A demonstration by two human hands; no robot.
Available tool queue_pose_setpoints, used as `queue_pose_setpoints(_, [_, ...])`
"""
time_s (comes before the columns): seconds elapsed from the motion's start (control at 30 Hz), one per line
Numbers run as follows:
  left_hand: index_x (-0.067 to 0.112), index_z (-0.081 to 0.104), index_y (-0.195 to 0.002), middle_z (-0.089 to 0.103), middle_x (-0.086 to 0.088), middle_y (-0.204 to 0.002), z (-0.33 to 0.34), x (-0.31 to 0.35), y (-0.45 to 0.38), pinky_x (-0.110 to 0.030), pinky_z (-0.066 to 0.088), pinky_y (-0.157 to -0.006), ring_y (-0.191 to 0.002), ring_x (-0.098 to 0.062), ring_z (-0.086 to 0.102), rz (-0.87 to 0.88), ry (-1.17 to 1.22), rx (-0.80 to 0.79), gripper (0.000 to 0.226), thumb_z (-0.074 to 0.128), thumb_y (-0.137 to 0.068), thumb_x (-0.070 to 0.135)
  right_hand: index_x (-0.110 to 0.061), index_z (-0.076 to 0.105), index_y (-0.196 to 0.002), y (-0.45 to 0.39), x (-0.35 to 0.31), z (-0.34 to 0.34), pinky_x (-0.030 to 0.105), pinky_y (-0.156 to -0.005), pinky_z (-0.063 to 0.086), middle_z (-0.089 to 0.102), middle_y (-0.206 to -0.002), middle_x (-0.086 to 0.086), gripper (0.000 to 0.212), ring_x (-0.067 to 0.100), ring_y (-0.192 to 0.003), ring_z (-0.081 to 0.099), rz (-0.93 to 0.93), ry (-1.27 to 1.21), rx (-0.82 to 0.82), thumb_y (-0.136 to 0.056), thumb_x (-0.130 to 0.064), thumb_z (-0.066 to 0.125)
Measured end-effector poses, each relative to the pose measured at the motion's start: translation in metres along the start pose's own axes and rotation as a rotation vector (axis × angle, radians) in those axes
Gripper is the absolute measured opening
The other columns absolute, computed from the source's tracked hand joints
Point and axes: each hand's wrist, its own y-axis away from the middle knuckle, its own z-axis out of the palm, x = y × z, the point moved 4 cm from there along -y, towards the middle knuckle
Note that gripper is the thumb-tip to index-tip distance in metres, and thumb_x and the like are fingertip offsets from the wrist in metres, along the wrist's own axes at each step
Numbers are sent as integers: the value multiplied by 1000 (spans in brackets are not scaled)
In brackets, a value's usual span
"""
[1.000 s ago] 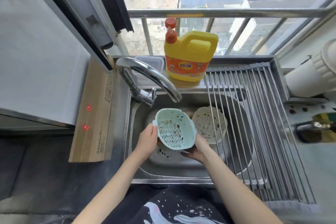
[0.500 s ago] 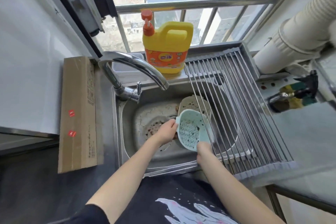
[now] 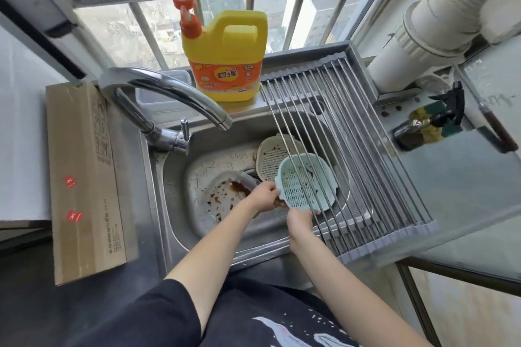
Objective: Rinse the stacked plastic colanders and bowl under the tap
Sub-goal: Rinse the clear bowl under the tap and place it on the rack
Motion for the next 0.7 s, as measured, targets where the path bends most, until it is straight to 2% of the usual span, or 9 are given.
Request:
queue_pose_setpoints(0.07, [1, 57, -119, 63, -13, -122, 4, -5, 0, -32, 49, -89, -110, -25, 62, -19, -83, -59, 28, 42, -95, 1, -4, 14, -150, 4, -3, 1, 36, -105, 34, 37, -147, 19, 58, 32, -131, 41, -6, 50, -11, -98, -9, 38])
queue_pose_setpoints(0.13, [3, 54, -128, 59, -9, -129, 3, -11, -1, -32, 45, -97, -118, -26, 57, -52, -220, -120, 40, 41, -91, -6, -8, 3, -152, 8, -4, 4, 38, -110, 29, 20, -155, 17, 62, 31, -138, 32, 16, 72, -42, -99, -11, 36])
queue_pose_setpoints(0.23, [-4, 47, -131, 50, -18, -136, -2, -12, 1, -39, 36, -106, -128, -32, 45, -71, -458, -106, 41, 33, -92, -4, -10, -8, -151, 15, -8, 12, 38, -116, 23, 6, -160, 12, 68, 30, -143, 23, -19, 161, -104, -97, -5, 32])
queue_pose_setpoints(0.3, [-5, 54, -118, 54, -23, -126, -9, -12, -1, -39, 40, -99, -121, -35, 49, -62, -537, -77, 31, 35, -94, -1, -9, -7, -151, 18, -10, 16, 40, -116, 22, 4, -160, 12, 68, 32, -143, 21, -26, 217, -121, -96, -4, 33])
queue_pose_setpoints(0.37, [6, 59, -84, 58, -18, -94, -20, -16, -5, -39, 46, -81, -95, -30, 56, -42, -479, -32, 20, 43, -89, -4, -5, 3, -151, 19, -10, 21, 46, -113, 29, 17, -156, 19, 67, 37, -138, 30, -48, 240, -140, -95, -6, 39])
queue_pose_setpoints(0.43, [6, 62, -82, 58, -11, -80, -37, -24, -4, -41, 49, -74, -81, -27, 57, -27, -308, 79, 24, 45, -83, -11, 0, 20, -145, 20, -12, 27, 49, -107, 37, 34, -145, 25, 57, 40, -128, 41, -102, 267, -149, -93, -7, 43])
queue_pose_setpoints(0.57, [3, 57, -117, 61, -14, -113, -87, -42, 16, -37, 47, -88, -106, -29, 58, 0, -300, 530, 35, 40, -88, -6, -9, 16, -149, 24, -17, 42, 42, -102, 43, 31, -151, 14, 58, 30, -124, 48, -128, 282, -181, -95, -1, 34])
queue_pose_setpoints(0.63, [1, 51, -126, 54, -17, -129, -106, -50, 22, -36, 41, -98, -119, -30, 52, -14, -334, 603, 39, 40, -90, -6, -12, 27, -146, 27, -23, 46, 31, -85, 48, 39, -145, 8, 52, 20, -102, 56, -162, 246, -188, -96, 0, 34])
queue_pose_setpoints(0.7, [0, 46, -133, 49, -18, -137, -116, -55, 25, -34, 37, -104, -126, -31, 47, -41, -291, 592, 44, 41, -90, -6, -12, 40, -138, 26, -28, 49, 24, -79, 43, 45, -141, 5, 44, 14, -99, 51, -199, 246, -211, -96, 1, 35])
